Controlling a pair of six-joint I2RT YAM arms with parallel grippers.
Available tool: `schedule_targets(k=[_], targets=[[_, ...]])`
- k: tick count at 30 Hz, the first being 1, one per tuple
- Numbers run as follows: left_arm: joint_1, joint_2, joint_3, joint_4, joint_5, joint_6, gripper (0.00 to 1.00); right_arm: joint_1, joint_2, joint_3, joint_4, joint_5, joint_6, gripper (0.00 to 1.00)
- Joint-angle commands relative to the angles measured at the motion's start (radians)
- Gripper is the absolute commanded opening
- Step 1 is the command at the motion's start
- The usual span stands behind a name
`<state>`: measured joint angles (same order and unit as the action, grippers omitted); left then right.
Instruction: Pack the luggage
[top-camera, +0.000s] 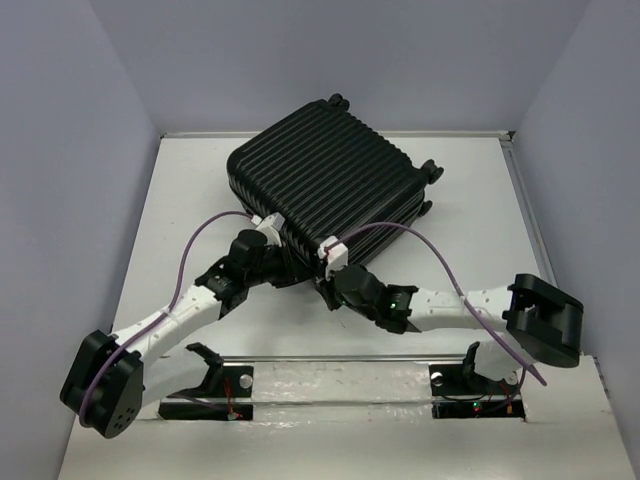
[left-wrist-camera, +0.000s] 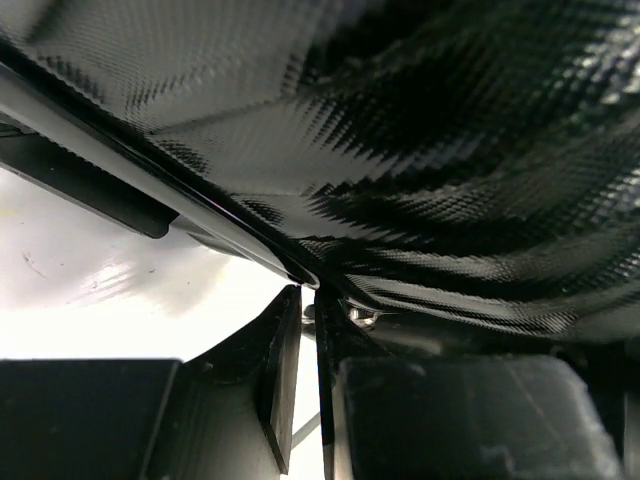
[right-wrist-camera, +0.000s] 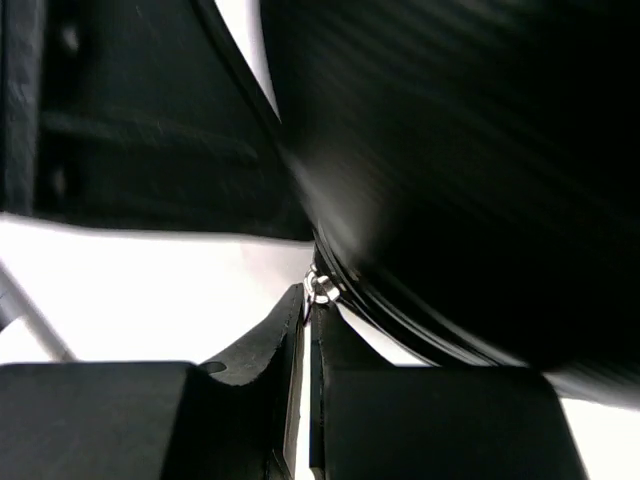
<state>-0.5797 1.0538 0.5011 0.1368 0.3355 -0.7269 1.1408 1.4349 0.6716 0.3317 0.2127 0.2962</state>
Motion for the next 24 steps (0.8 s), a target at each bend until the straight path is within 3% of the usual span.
schedule_targets(k=[1, 4, 6, 8, 9, 11, 12, 13, 16, 18, 19, 21, 22, 24], targets=[[-0.012, 0.043, 0.102, 0.175, -0.03, 0.0, 0.22, 0.184, 0.091, 0.209, -0.066, 0.014, 0.055, 0.07], [-0.012, 0.058, 0.105, 0.179, 0.028, 0.004, 0.22, 0.195, 0.154, 0.301, -0.066, 0.072, 0.044, 0.07], [-0.012, 0.066, 0.111, 0.172, 0.052, 0.015, 0.24, 0.195, 0.182, 0.335, -0.037, 0.21, 0.046, 0.07], [-0.006, 0.058, 0.142, 0.095, 0.01, 0.038, 0.22, 0.195, 0.226, 0.316, 0.132, 0.273, -0.001, 0.07], [0.004, 0.028, 0.158, 0.057, -0.039, 0.075, 0.39, 0.195, 0.245, 0.306, 0.179, 0.302, 0.001, 0.07], [0.05, -0.004, 0.214, -0.043, -0.05, 0.113, 0.53, 0.195, 0.26, 0.254, 0.283, 0.327, 0.05, 0.07], [0.069, -0.038, 0.238, -0.083, -0.07, 0.135, 0.71, 0.195, 0.253, 0.235, 0.299, 0.333, 0.07, 0.07], [0.087, -0.055, 0.296, -0.171, -0.09, 0.18, 0.78, 0.204, 0.24, 0.209, 0.325, 0.33, 0.086, 0.07], [0.188, -0.1, 0.408, -0.281, -0.122, 0.248, 0.95, 0.224, 0.158, 0.093, 0.368, 0.326, 0.109, 0.07], [0.243, -0.103, 0.46, -0.31, -0.109, 0.267, 0.96, 0.234, 0.102, 0.022, 0.319, 0.318, 0.132, 0.07], [0.291, -0.092, 0.512, -0.328, -0.098, 0.28, 0.97, 0.234, 0.04, -0.013, 0.264, 0.279, 0.158, 0.12], [0.332, -0.055, 0.565, -0.347, -0.116, 0.296, 0.98, 0.234, -0.037, -0.014, 0.135, 0.223, 0.196, 0.38], [0.343, -0.035, 0.618, -0.356, -0.125, 0.303, 0.98, 0.234, -0.06, -0.014, 0.071, 0.212, 0.231, 0.66], [0.374, 0.015, 0.674, -0.359, -0.133, 0.313, 0.99, 0.234, -0.114, -0.041, -0.028, 0.191, 0.261, 0.8]])
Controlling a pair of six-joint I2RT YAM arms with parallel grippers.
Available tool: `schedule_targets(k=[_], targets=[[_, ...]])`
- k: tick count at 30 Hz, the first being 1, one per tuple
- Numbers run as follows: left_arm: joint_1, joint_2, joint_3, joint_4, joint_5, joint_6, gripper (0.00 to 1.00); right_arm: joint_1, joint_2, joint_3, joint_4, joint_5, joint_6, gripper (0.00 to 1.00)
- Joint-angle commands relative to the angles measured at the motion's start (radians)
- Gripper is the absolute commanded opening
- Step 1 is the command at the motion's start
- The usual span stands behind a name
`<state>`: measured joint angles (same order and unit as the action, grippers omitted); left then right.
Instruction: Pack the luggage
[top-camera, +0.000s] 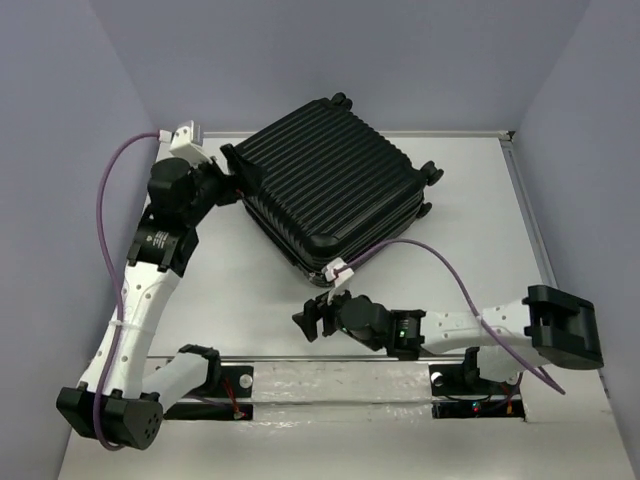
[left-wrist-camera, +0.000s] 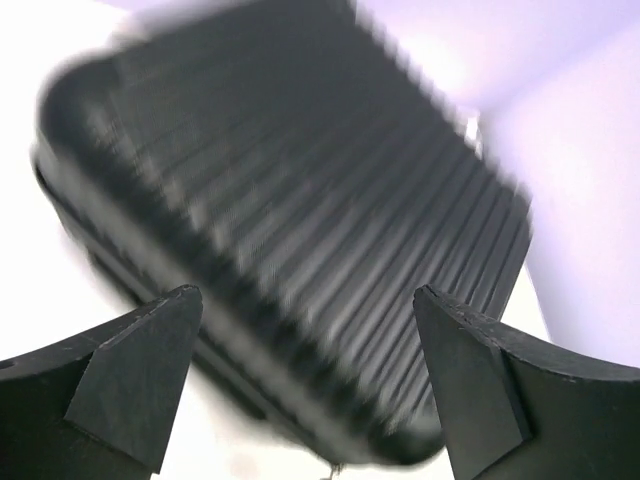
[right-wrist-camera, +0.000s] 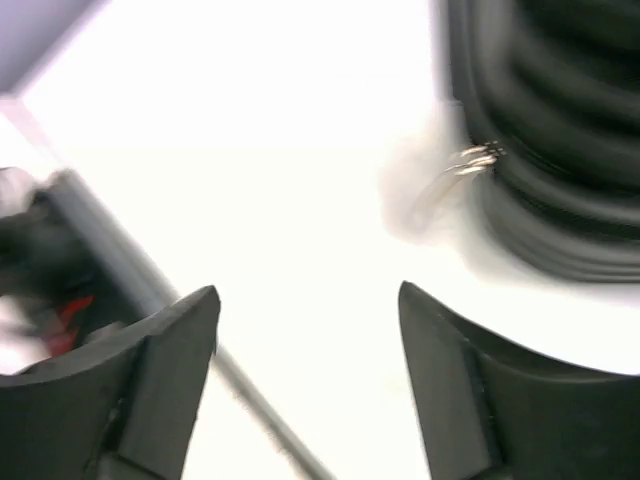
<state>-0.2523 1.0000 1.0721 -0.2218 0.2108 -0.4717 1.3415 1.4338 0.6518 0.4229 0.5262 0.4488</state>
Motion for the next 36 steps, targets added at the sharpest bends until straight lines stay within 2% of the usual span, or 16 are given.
schedule_targets(k=[1, 3, 4, 5, 6, 7, 8, 9, 11, 15, 18, 22, 27, 29, 34, 36], targets=[[0.067, 0.131, 0.132, 0.001, 0.005, 0.054, 0.99, 0.033, -0.143, -0.055, -0.15, -0.108, 0.126, 0.82], [0.129, 0.201, 0.212, 0.019, 0.021, 0.028, 0.98, 0.033, -0.231, -0.086, -0.219, -0.04, 0.171, 0.76], [0.149, 0.275, 0.263, 0.038, 0.045, 0.019, 0.97, 0.006, -0.257, -0.11, -0.243, -0.026, 0.182, 0.68], [0.184, 0.313, 0.29, 0.039, 0.047, 0.009, 0.96, -0.019, -0.292, -0.112, -0.269, -0.025, 0.206, 0.58], [0.2, 0.356, 0.319, 0.041, 0.05, -0.002, 0.96, -0.05, -0.305, -0.112, -0.33, -0.029, 0.215, 0.43], [0.214, 0.432, 0.375, 0.041, 0.067, -0.014, 0.94, -0.079, -0.317, -0.11, -0.357, -0.034, 0.223, 0.18], [0.24, 0.466, 0.402, 0.041, 0.068, -0.021, 0.93, -0.141, -0.343, -0.113, -0.384, -0.031, 0.228, 0.1], [0.243, 0.53, 0.446, 0.041, 0.067, -0.033, 0.91, -0.181, -0.357, -0.116, -0.392, -0.041, 0.226, 0.07], [0.281, 0.587, 0.484, 0.058, 0.065, -0.048, 0.9, -0.292, -0.39, -0.13, -0.4, -0.057, 0.222, 0.07], [0.315, 0.753, 0.607, 0.065, 0.096, -0.076, 0.87, -0.428, -0.437, -0.127, -0.409, -0.083, 0.18, 0.07], [0.317, 0.923, 0.764, 0.03, 0.148, -0.093, 0.81, -0.497, -0.417, -0.109, -0.411, -0.098, 0.165, 0.07], [0.317, 1.174, 1.039, -0.04, 0.237, -0.131, 0.62, -0.591, -0.314, -0.075, -0.406, -0.124, 0.159, 0.07], [0.305, 1.388, 1.308, -0.084, 0.308, -0.142, 0.56, -0.676, -0.228, -0.014, -0.378, -0.146, 0.125, 0.07], [0.288, 1.431, 1.306, -0.025, 0.361, -0.16, 0.54, -0.724, -0.205, 0.018, -0.36, -0.202, 0.117, 0.07], [0.216, 1.52, 1.321, -0.027, 0.463, -0.117, 0.51, -0.797, -0.136, 0.083, -0.311, -0.293, 0.082, 0.07], [0.197, 1.499, 1.231, -0.011, 0.475, -0.096, 0.5, -0.826, -0.099, 0.112, -0.308, -0.327, 0.059, 0.07]])
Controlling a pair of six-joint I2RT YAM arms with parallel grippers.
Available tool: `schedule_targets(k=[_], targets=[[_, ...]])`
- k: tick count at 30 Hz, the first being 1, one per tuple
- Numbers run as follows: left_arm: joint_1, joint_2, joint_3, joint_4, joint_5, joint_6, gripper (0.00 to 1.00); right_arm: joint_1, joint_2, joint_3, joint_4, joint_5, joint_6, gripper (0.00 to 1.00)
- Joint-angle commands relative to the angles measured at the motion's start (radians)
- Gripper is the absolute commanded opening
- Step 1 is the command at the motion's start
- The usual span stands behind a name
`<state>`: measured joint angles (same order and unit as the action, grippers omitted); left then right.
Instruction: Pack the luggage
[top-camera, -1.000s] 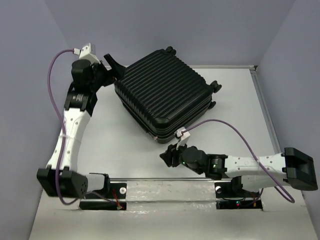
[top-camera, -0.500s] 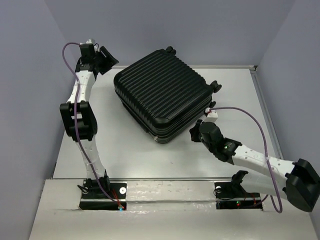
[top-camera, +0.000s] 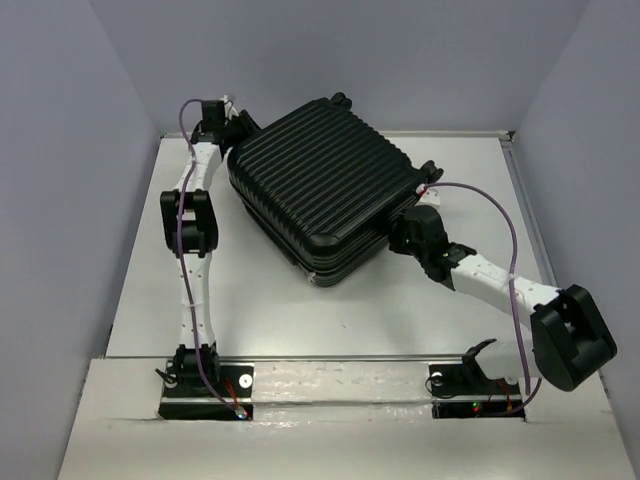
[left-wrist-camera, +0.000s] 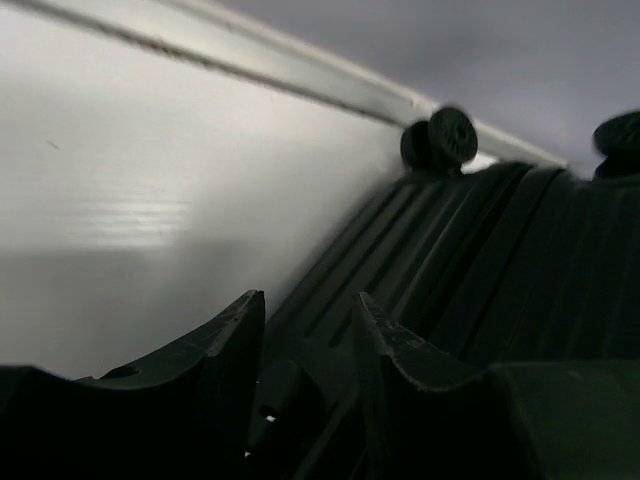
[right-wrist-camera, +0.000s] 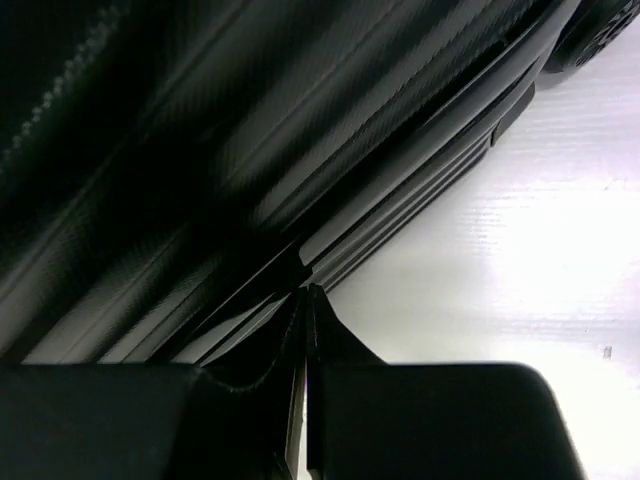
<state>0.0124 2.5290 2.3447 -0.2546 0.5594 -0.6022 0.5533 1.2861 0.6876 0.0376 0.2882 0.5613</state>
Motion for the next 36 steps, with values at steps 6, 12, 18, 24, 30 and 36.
schedule_targets(k=[6, 12, 18, 24, 30, 36], targets=[[-0.081, -0.359, -0.73, 0.501, 0.122, -0.139, 0.46, -0.162, 0.154, 0.156, 0.119, -0.326, -0.121, 0.07], [-0.132, -0.752, -1.307, 0.73, -0.074, -0.162, 0.46, -0.171, 0.243, 0.318, 0.116, -0.599, -0.187, 0.11], [-0.15, -1.094, -1.715, 0.833, -0.168, -0.18, 0.46, -0.171, 0.358, 0.53, -0.001, -0.722, -0.216, 0.19], [-0.158, -1.469, -1.897, 0.709, -0.199, -0.145, 0.46, -0.171, 0.47, 0.752, -0.14, -0.739, -0.19, 0.48], [-0.144, -1.685, -1.797, 0.451, -0.239, -0.038, 0.49, -0.245, 0.438, 0.911, -0.267, -0.771, -0.178, 0.69], [-0.118, -1.73, -1.716, 0.334, -0.263, 0.007, 0.5, -0.337, 0.207, 0.784, -0.358, -0.681, -0.259, 0.69]])
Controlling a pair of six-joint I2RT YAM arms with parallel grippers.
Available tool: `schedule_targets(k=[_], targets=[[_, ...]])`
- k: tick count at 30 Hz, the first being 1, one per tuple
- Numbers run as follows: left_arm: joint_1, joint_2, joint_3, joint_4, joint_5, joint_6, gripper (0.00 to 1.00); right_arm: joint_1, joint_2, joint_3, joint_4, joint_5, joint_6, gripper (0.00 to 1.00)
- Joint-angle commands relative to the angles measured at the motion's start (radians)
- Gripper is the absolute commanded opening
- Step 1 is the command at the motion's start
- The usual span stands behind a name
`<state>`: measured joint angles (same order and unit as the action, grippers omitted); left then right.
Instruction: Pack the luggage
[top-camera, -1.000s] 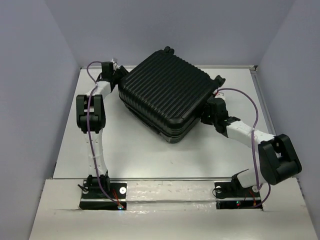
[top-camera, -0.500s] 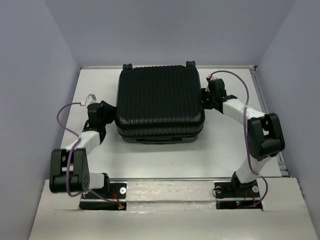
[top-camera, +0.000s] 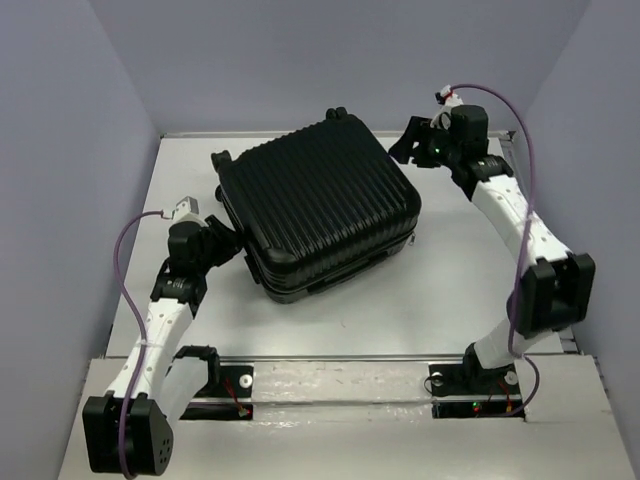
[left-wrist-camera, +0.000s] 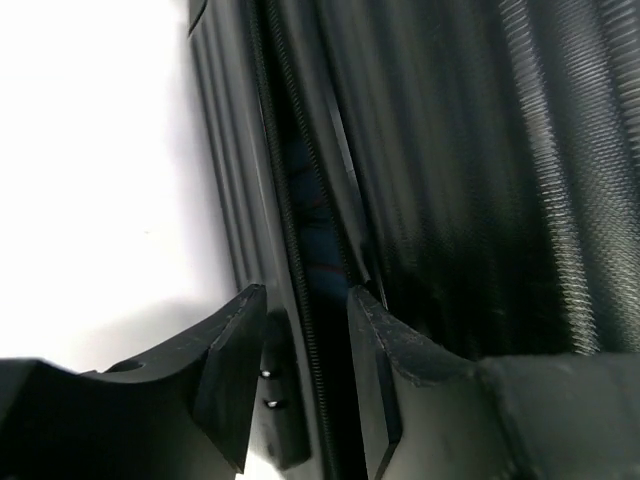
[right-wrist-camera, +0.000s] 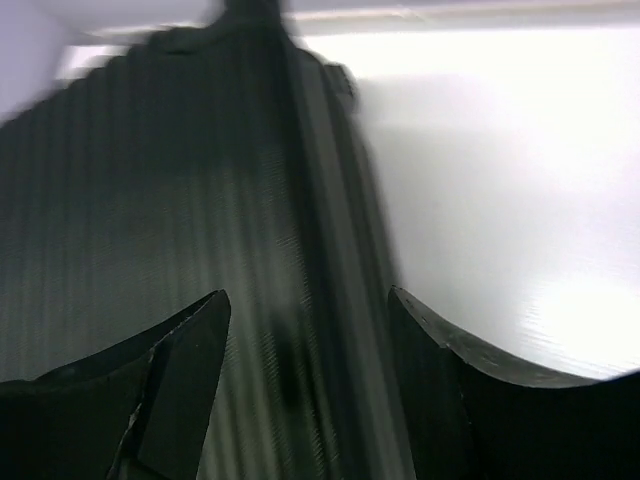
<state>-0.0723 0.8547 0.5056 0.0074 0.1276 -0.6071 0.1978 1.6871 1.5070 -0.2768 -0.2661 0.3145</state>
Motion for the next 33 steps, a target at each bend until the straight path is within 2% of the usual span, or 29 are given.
schedule_targets(k=[1, 2, 3, 4, 5, 6, 7, 9, 12, 13, 14, 15, 18, 21, 23, 24, 25, 28, 30, 31, 33], targets=[[-0.032, -0.065, 0.123, 0.06, 0.161, 0.015, 0.5, 0.018, -0.228, -0.071, -0.045, -0.083, -0.024, 0.62], [-0.029, -0.072, 0.122, 0.054, 0.158, 0.015, 0.5, 0.018, -0.263, -0.111, -0.048, -0.068, -0.037, 0.57], [-0.027, -0.081, 0.119, 0.048, 0.153, 0.018, 0.5, 0.018, -0.333, -0.204, -0.045, -0.058, -0.052, 0.38], [-0.026, -0.091, 0.116, 0.042, 0.153, 0.023, 0.5, 0.018, -0.374, -0.261, -0.039, -0.058, -0.054, 0.38], [-0.026, -0.098, 0.113, 0.023, 0.144, 0.03, 0.5, 0.018, -0.415, -0.327, 0.011, -0.076, -0.054, 0.14], [-0.024, -0.108, 0.111, 0.011, 0.135, 0.036, 0.5, 0.018, -0.458, -0.47, 0.043, -0.081, -0.054, 0.09], [-0.024, -0.118, 0.111, -0.001, 0.126, 0.046, 0.5, 0.018, -0.505, -0.543, 0.08, -0.068, -0.046, 0.07], [-0.021, -0.16, 0.116, -0.055, 0.069, 0.075, 0.5, 0.018, -0.686, -0.737, 0.172, -0.013, -0.031, 0.07], [-0.02, -0.189, 0.117, -0.115, 0.058, 0.104, 0.5, 0.018, -0.779, -0.87, 0.257, 0.028, -0.022, 0.08], [-0.02, -0.209, 0.11, -0.122, 0.087, 0.105, 0.49, 0.018, -0.794, -0.921, 0.266, 0.078, -0.017, 0.17], [-0.021, -0.224, 0.072, -0.127, 0.134, 0.098, 0.49, -0.006, -0.784, -0.938, 0.304, 0.103, 0.004, 0.22], [-0.021, -0.224, 0.071, -0.127, 0.135, 0.098, 0.49, -0.006, -0.784, -0.938, 0.313, 0.103, 0.005, 0.22], [-0.037, -0.243, 0.051, -0.136, 0.213, 0.057, 0.49, -0.029, -0.727, -0.969, 0.418, 0.084, -0.015, 0.32], [-0.037, -0.266, 0.042, -0.158, 0.262, 0.035, 0.5, -0.08, -0.664, -0.979, 0.496, 0.018, -0.08, 0.34], [-0.037, -0.269, 0.039, -0.17, 0.271, 0.035, 0.5, -0.124, -0.636, -0.992, 0.586, -0.062, -0.101, 0.35], [-0.037, -0.267, 0.039, -0.172, 0.282, 0.036, 0.5, -0.191, -0.603, -1.001, 0.612, -0.118, -0.1, 0.35], [-0.038, -0.261, 0.043, -0.173, 0.294, 0.038, 0.5, -0.225, -0.584, -0.999, 0.663, -0.234, -0.083, 0.36], [-0.037, -0.246, 0.048, -0.176, 0.322, 0.041, 0.5, -0.308, -0.494, -1.002, 0.747, -0.35, -0.057, 0.4], [-0.037, -0.241, 0.054, -0.187, 0.333, 0.055, 0.5, -0.322, -0.439, -0.998, 0.83, -0.499, -0.031, 0.47], [-0.037, -0.237, 0.062, -0.201, 0.333, 0.061, 0.5, -0.322, -0.387, -0.998, 0.867, -0.598, -0.019, 0.54], [-0.037, -0.24, 0.068, -0.211, 0.333, 0.073, 0.5, -0.322, -0.342, -1.002, 0.973, -0.66, 0.015, 0.55]])
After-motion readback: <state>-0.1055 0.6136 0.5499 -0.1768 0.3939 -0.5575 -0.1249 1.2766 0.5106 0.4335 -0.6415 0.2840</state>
